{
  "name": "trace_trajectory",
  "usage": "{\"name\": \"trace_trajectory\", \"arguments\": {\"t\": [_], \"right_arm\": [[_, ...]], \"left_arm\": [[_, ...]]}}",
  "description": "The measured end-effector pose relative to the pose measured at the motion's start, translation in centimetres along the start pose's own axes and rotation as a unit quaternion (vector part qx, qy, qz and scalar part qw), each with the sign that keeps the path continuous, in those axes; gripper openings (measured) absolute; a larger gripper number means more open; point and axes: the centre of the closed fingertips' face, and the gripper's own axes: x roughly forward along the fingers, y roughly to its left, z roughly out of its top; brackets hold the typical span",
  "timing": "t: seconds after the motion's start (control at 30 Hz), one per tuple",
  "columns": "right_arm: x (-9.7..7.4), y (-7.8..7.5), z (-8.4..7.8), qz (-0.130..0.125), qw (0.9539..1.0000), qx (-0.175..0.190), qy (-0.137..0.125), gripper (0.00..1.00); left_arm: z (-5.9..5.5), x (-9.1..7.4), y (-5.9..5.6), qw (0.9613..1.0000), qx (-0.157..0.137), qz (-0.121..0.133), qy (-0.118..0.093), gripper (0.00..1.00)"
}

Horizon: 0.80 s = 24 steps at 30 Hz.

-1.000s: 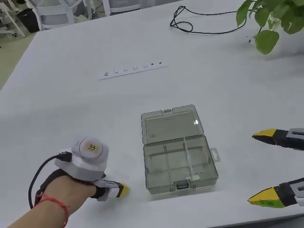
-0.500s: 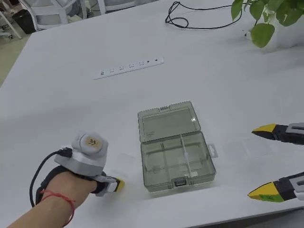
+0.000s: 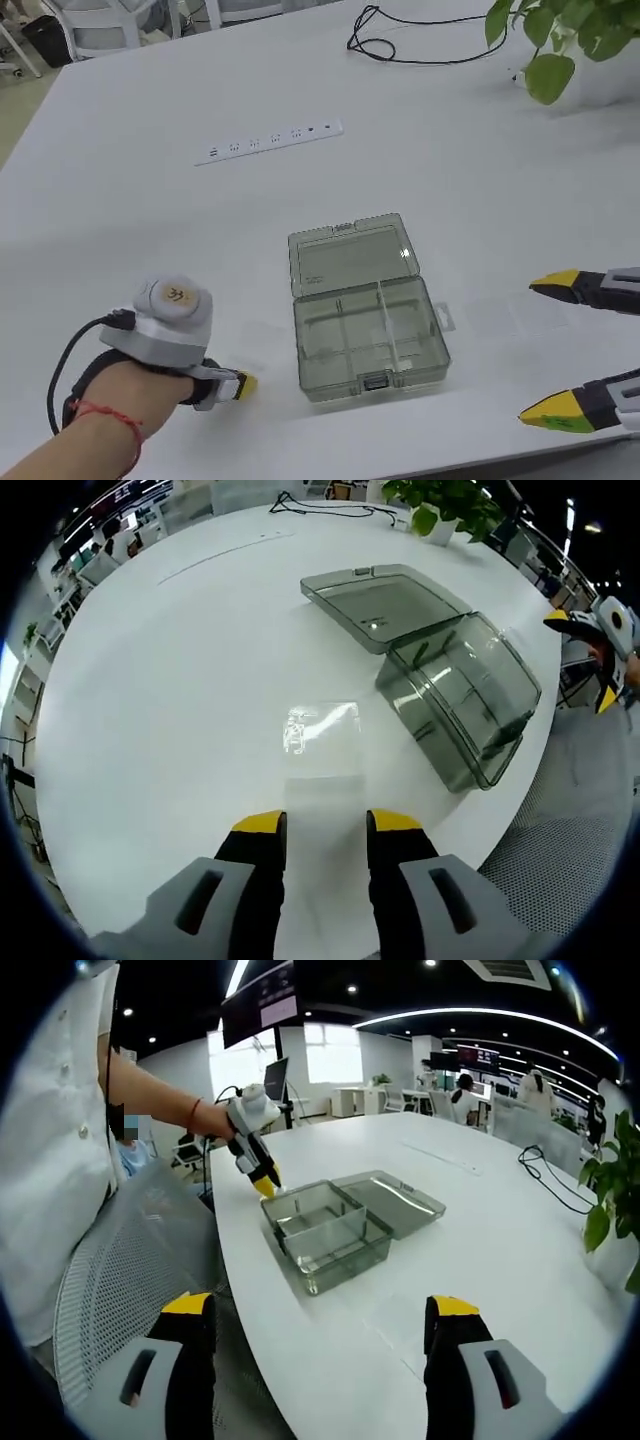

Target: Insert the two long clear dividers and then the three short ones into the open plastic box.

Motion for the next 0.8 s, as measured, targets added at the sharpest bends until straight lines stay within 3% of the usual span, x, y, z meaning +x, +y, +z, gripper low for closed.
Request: {"name": "trace_trajectory", "arguments": {"t": [0.17, 0.33, 0.4, 0.53, 0.63, 0.8], "right_arm": [[-0.1, 0.4, 0.9, -0.002, 1.0, 0.003, -0.002, 0.85], [0.2, 1.0, 2.5, -0.002, 0.9995, 0.03, 0.0, 0.81], [0.3, 1.2, 3.6, -0.003, 0.9995, 0.027, -0.018, 0.8], [0.9, 1.7, 5.6, -0.001, 0.9982, 0.055, -0.025, 0.77], [1.5, 2.2, 6.8, 0.002, 0.9937, 0.11, -0.023, 0.72], [2.5, 2.5, 9.5, -0.001, 0.9869, 0.149, -0.063, 0.64]], "left_arm": [[1.0, -1.4, -0.7, 0.9989, -0.024, -0.014, -0.039, 0.3], [2.0, -2.9, -1.6, 0.9962, -0.035, -0.03, -0.073, 0.3], [2.5, -3.7, -2.1, 0.9945, -0.039, -0.037, -0.09, 0.3], [3.4, -5.1, -3.3, 0.9901, -0.045, -0.055, -0.121, 0.3], [4.4, -5.9, -4.4, 0.984, -0.057, -0.076, -0.15, 0.3], [5.7, -7.7, -6.5, 0.9754, -0.061, -0.102, -0.185, 0.3]]}}
